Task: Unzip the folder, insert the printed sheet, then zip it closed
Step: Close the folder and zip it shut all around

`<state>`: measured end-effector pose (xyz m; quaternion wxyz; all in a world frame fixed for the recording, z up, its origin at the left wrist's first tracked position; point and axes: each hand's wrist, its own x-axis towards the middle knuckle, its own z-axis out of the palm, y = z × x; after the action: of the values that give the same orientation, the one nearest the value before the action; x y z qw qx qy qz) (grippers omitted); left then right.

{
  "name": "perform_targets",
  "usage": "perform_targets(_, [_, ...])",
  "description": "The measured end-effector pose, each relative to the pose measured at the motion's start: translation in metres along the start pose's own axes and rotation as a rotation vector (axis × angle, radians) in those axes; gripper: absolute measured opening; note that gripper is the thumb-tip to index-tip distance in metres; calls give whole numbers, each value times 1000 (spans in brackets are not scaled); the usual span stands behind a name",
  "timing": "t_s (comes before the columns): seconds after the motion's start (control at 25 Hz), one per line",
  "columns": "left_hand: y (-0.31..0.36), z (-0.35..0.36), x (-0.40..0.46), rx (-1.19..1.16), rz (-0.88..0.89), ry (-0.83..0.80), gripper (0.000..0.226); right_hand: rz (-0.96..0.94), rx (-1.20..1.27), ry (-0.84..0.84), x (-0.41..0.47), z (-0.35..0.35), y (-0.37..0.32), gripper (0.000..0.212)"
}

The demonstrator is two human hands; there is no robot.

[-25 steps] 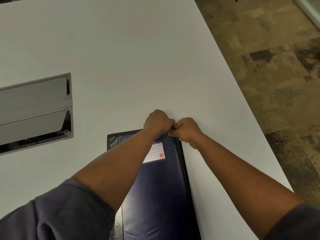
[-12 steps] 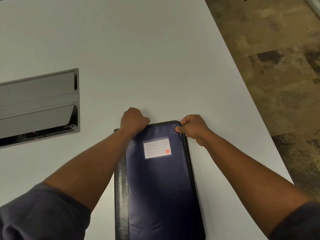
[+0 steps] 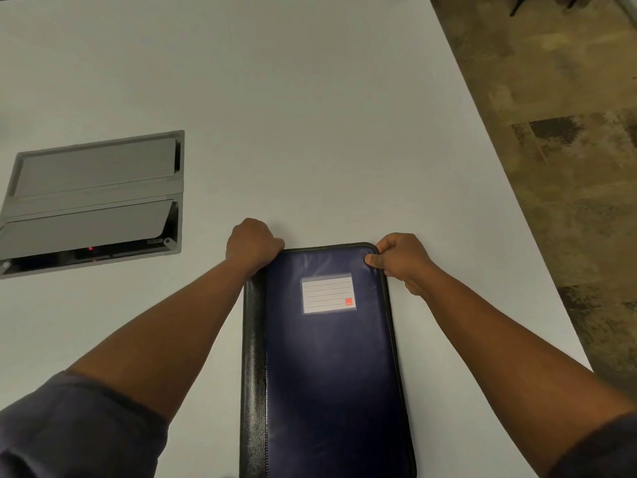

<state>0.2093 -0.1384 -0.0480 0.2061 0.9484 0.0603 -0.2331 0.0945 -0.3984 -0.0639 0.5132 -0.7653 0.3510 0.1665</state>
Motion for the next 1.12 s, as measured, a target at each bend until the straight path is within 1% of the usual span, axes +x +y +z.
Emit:
perform_targets(0.12, [-2,-2,-2,-15,5,3,14,-7,-2,1,1,0,1,21])
perform_targets(0.32, [-9,-9,-6,-184,-29,-38,10,-2,-11,-13,1,0,0,20])
perform_targets(0.48, [-14,-15,-5,-61,57,-57,6,2,-15,-14,2,0,0,20])
perform_targets(0.68, [-27,-18,-8,-17,205,-103,28,4,-18,11,2,2,2,20])
perform_targets(0.84, [-38,-19,-11,4,252,-145,28,-1,10,48,0,7,3,18])
perform_targets(0.92, [-42,-18,-12,-24,242,-164,27,-25,21,83,-3,10,3,16])
perform_targets(1.04, [-47,-13,-22,-89,248,-101,24,-66,68,134,-11,15,6,14])
perform_targets(1.08, [-51,-10,-26,-99,262,-66,22,-85,75,152,-17,16,9,15])
perform_targets(1.12, [-56,-7,-33,-104,273,-38,25,-113,65,163,-24,18,12,20])
